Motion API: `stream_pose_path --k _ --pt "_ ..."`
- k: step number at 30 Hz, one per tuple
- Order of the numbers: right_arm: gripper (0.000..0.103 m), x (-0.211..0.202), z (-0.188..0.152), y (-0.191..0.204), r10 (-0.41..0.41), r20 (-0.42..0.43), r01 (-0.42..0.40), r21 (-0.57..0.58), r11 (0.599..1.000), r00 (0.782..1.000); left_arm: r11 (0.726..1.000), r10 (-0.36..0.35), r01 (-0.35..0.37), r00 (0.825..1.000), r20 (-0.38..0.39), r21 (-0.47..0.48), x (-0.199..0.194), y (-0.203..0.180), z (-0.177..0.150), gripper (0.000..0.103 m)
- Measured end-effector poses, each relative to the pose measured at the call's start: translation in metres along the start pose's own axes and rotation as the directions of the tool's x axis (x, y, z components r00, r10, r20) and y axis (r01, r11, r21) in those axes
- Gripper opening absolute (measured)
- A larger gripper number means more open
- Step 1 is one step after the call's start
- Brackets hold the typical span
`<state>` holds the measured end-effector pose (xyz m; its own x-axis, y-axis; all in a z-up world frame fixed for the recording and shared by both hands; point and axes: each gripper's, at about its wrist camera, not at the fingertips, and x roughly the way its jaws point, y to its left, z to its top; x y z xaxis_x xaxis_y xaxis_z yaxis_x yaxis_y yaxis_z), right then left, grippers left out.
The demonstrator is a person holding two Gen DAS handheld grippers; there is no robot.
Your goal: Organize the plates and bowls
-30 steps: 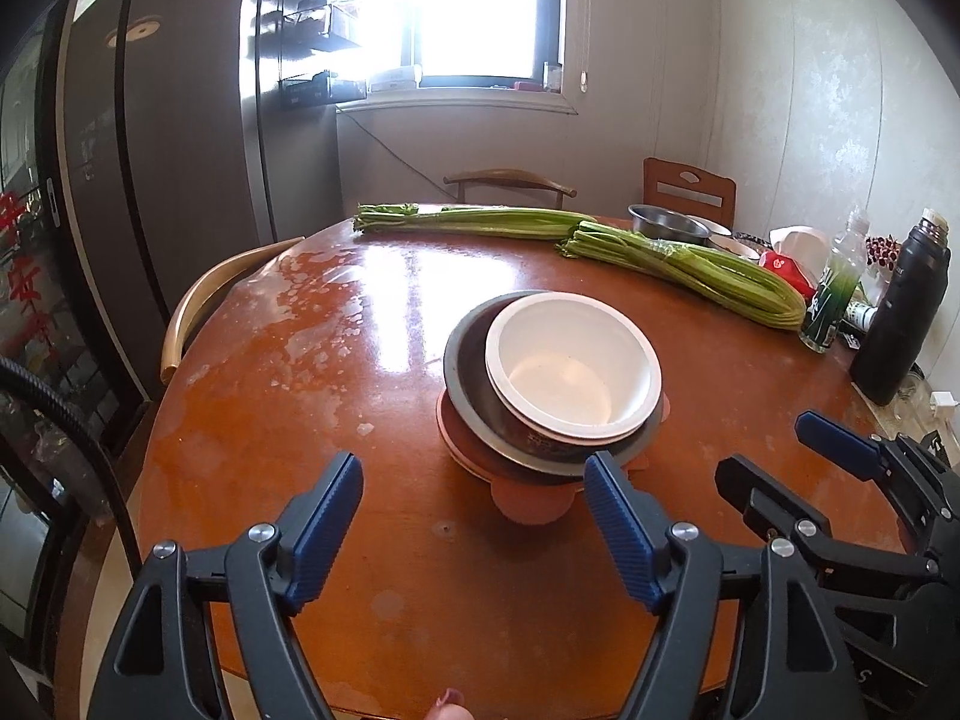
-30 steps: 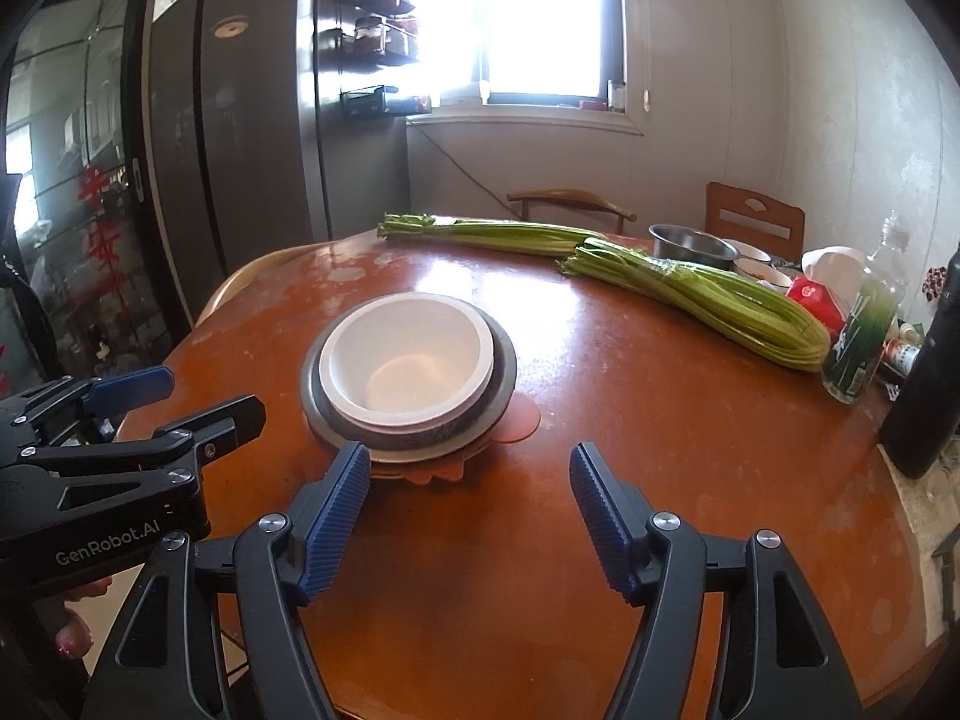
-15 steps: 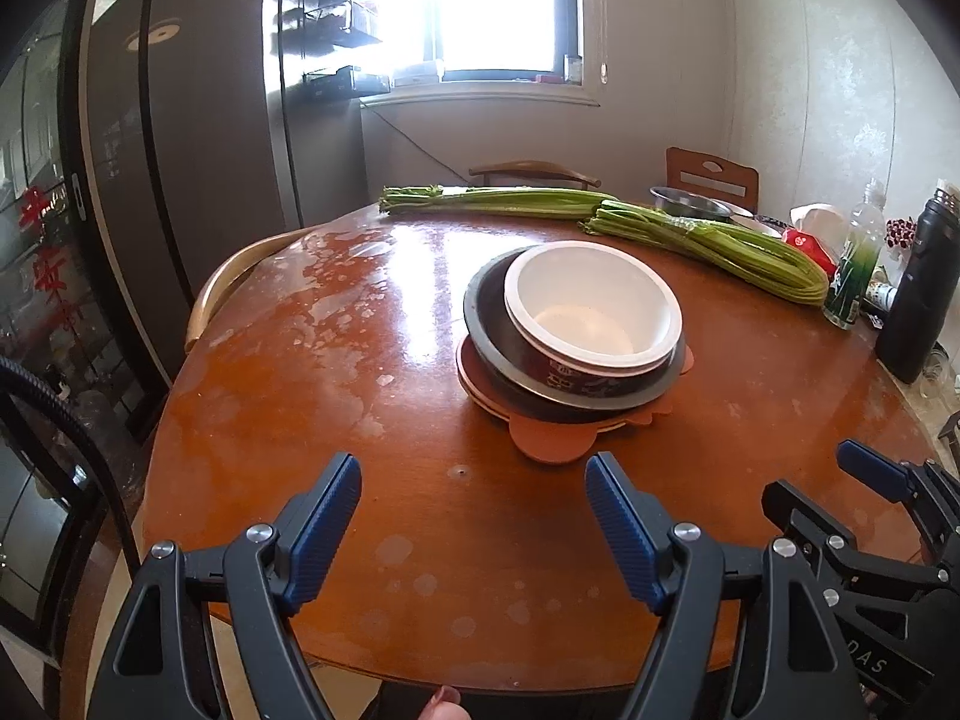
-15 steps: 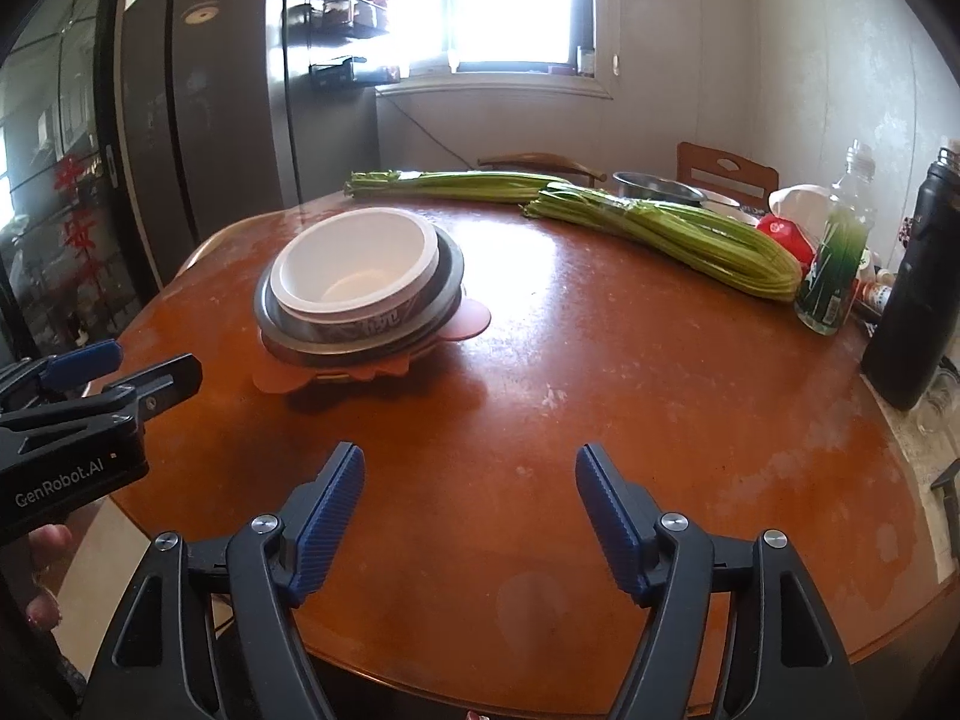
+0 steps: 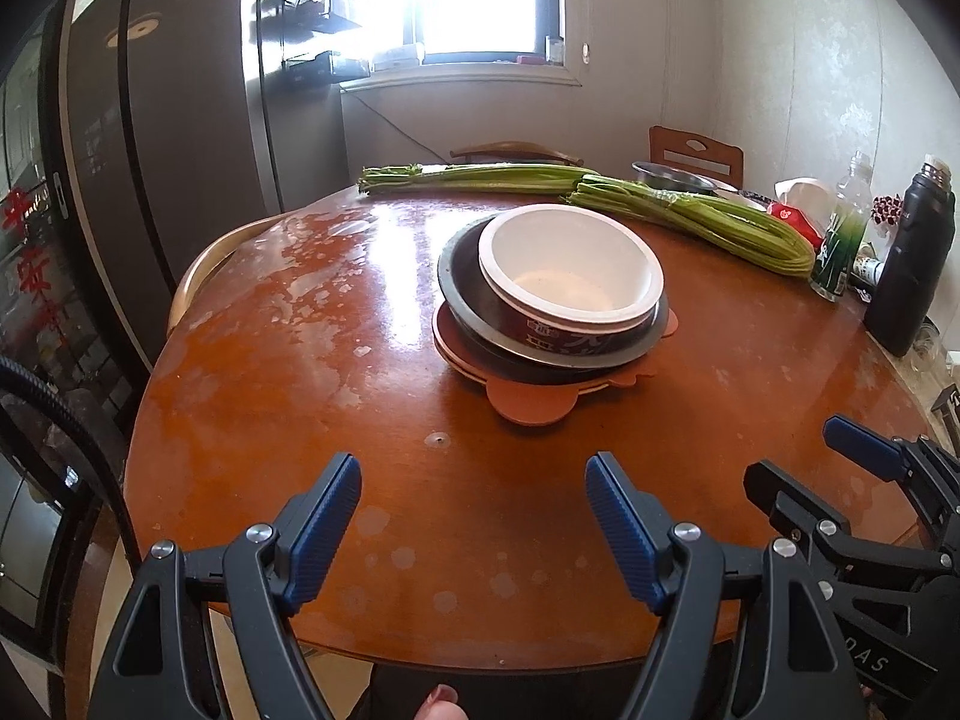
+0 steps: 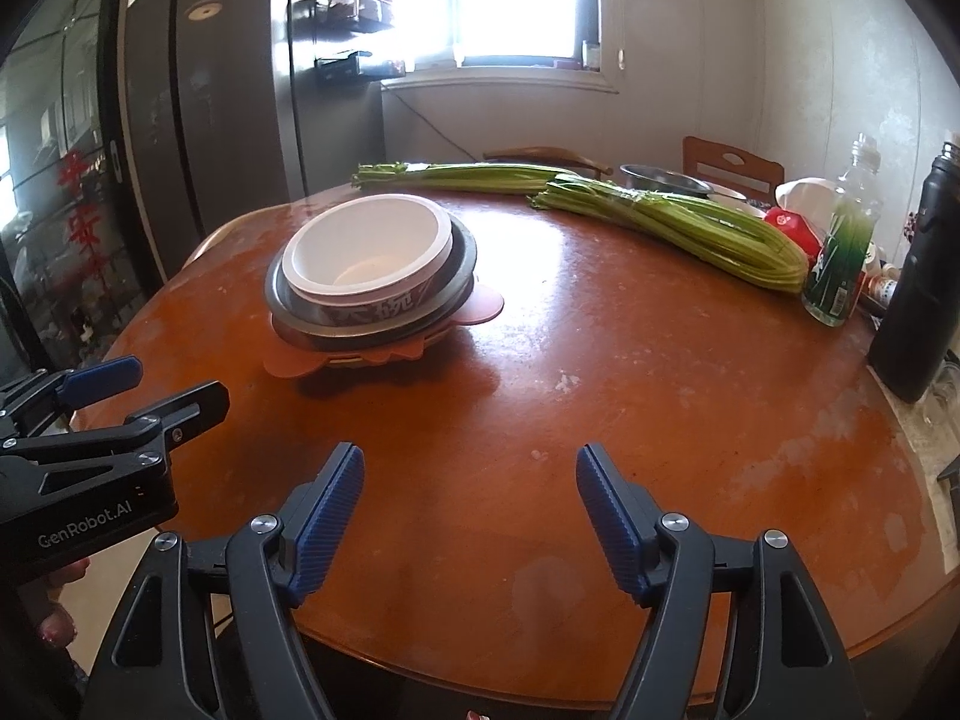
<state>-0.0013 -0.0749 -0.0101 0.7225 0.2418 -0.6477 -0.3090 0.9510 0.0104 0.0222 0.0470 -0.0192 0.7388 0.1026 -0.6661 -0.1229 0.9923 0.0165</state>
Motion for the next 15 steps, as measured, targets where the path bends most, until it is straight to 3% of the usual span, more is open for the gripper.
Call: stream_pose_path --k 15 --pt "0.074 0.0015 -0.0032 0.0009 -0.001 -0.015 0.001 -0.001 1.000 1.000 1.000 -0.011 0.011 1.000 -0.014 0.002 0.0013 -0.0023 -0.0024 0.077"
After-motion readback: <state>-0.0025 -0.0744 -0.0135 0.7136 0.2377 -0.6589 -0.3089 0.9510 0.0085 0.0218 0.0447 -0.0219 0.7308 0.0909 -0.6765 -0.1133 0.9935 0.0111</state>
